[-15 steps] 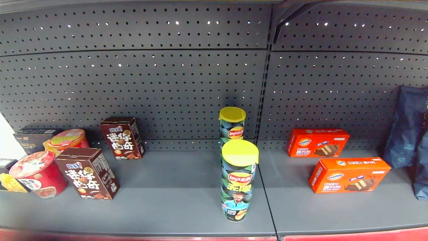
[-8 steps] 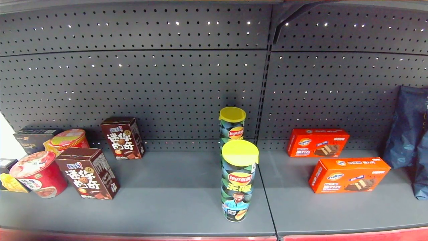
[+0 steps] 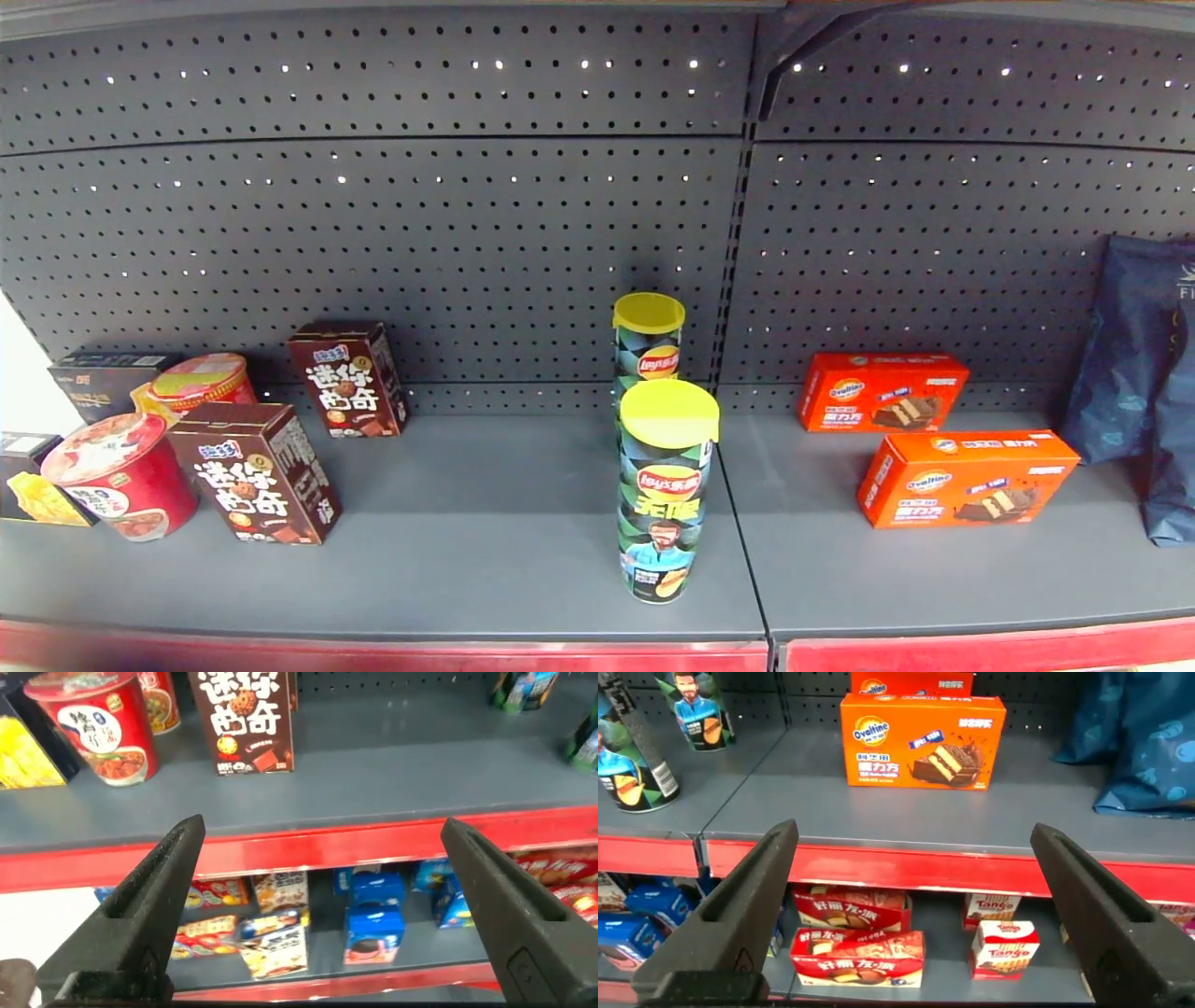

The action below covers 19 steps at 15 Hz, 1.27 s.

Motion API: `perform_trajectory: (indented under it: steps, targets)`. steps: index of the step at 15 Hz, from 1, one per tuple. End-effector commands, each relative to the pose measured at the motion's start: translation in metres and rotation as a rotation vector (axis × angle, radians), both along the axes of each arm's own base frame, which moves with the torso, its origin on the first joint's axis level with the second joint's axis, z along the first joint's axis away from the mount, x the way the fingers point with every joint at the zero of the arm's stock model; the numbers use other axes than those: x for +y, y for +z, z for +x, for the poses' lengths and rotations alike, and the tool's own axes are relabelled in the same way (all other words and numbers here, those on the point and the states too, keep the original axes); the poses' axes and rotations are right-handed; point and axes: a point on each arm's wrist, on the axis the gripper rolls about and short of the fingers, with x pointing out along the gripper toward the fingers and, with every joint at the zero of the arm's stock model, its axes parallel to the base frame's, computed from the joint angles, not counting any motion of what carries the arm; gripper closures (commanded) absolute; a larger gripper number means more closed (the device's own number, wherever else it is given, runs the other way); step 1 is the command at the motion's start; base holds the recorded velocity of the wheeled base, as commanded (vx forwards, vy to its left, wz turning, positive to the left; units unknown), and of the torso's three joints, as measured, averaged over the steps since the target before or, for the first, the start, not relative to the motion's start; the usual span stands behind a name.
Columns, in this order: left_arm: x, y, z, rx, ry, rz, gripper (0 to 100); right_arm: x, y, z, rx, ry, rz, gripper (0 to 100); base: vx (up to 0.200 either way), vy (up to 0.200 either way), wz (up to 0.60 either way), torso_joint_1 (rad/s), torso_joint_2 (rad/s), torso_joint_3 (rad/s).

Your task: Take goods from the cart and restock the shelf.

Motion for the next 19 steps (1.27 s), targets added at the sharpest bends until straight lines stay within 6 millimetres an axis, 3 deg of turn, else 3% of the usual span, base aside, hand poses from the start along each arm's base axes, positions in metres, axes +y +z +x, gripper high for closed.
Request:
perform_trajectory:
  steps: [1,19]
  targets:
    - [-0.0001,-0.0020,0.0008,0.013,0.005,-0.026,0,0.0000,0.0001,0.0001,0.001,0.001,-0.003,0,0.000,0.000,0.00,0.000,0.00,0.000]
    - [-0.0001,-0.0018,0.0008,0.012,0.010,-0.026,0,0.0000,0.0001,0.0002,0.000,0.000,0.021,0,0.000,0.000,0.00,0.000,0.00,0.000]
